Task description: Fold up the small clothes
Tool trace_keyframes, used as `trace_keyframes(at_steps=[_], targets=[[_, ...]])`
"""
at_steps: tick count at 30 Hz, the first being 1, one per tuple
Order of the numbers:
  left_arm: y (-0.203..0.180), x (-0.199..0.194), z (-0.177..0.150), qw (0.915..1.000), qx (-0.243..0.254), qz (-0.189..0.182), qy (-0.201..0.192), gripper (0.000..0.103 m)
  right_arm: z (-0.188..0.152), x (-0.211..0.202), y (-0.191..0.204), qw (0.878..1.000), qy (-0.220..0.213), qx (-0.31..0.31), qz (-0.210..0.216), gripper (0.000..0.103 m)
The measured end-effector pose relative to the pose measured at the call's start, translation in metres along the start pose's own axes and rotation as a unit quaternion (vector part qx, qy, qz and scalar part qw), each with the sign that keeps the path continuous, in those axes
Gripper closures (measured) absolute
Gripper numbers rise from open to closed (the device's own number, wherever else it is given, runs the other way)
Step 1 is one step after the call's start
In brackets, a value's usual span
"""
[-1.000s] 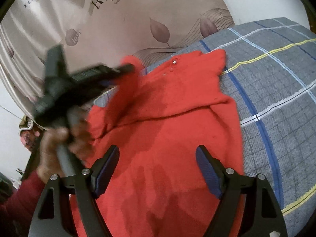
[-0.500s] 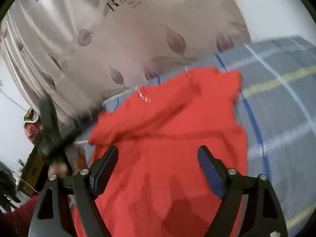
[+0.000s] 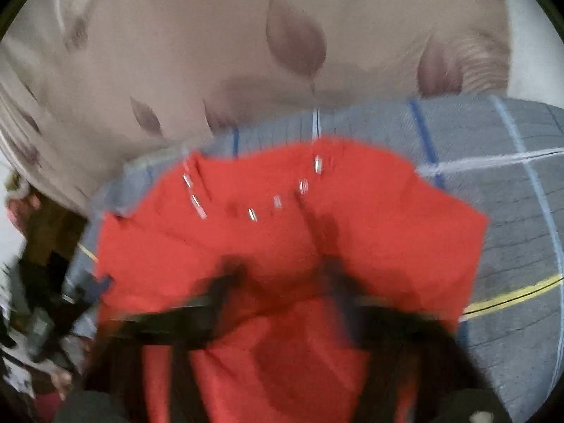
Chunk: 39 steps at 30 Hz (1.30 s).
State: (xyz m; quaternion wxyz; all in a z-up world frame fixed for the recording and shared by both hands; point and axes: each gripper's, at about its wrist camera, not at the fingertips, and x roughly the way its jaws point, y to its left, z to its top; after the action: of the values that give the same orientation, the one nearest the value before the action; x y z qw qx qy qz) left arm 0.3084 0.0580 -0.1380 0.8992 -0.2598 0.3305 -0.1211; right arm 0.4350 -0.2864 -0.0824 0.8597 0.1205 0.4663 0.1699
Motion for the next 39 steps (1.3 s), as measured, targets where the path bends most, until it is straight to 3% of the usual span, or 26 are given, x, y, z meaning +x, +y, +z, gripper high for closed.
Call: trace_keyframes(at_steps=[7,11,15,18,19,21,22,23,28,32,34,39], targets=[[-0.003,-0.003,0.002,0.9998,0.003,0.006,-0.017,0.004,-0.002,-0.056,-0.025,0.995,-0.093,0.030,-0.012,0.096],[-0.005,-0.004,0.004,0.9998,0.008,0.011,-0.017,0.004,-0.008,-0.042,-0.043,0.997,-0.060,0.041,-0.025,0.096],[-0.002,-0.003,0.004,0.9997,-0.002,0.015,-0.017,0.004,-0.019,-0.040,-0.061,0.992,-0.054,0.097,0.063,0.088],[-0.001,-0.004,0.004,0.9997,-0.002,0.016,-0.019,0.004,-0.022,-0.045,-0.067,0.988,-0.066,0.113,0.084,0.072],[-0.001,-0.004,0.004,0.9997,-0.003,0.017,-0.020,0.004,-0.021,-0.045,-0.068,0.987,-0.067,0.114,0.086,0.072],[0.002,-0.006,0.004,0.9995,-0.009,0.018,-0.025,0.004,-0.021,-0.044,-0.065,0.988,-0.063,0.109,0.094,0.075],[0.004,-0.008,0.004,0.9993,-0.012,0.018,-0.029,0.004,-0.022,-0.045,-0.062,0.989,-0.059,0.099,0.088,0.093],[0.006,-0.010,0.005,0.9991,-0.017,0.019,-0.035,0.004,-0.021,-0.045,-0.056,0.992,-0.054,0.087,0.075,0.095],[0.016,-0.012,0.006,0.9981,-0.039,0.019,-0.043,0.004,-0.010,-0.067,-0.044,0.991,-0.103,0.075,0.045,0.096],[0.011,-0.010,0.006,0.9984,-0.029,0.027,-0.040,0.004,-0.010,-0.052,-0.050,0.993,-0.075,0.086,0.011,0.096],[0.012,-0.008,0.006,0.9983,-0.031,0.033,-0.037,0.004,-0.017,-0.040,-0.058,0.993,-0.057,0.093,0.034,0.096],[0.014,-0.008,0.006,0.9982,-0.035,0.031,-0.036,0.004,-0.026,-0.041,-0.084,0.981,-0.061,0.151,0.105,0.090]])
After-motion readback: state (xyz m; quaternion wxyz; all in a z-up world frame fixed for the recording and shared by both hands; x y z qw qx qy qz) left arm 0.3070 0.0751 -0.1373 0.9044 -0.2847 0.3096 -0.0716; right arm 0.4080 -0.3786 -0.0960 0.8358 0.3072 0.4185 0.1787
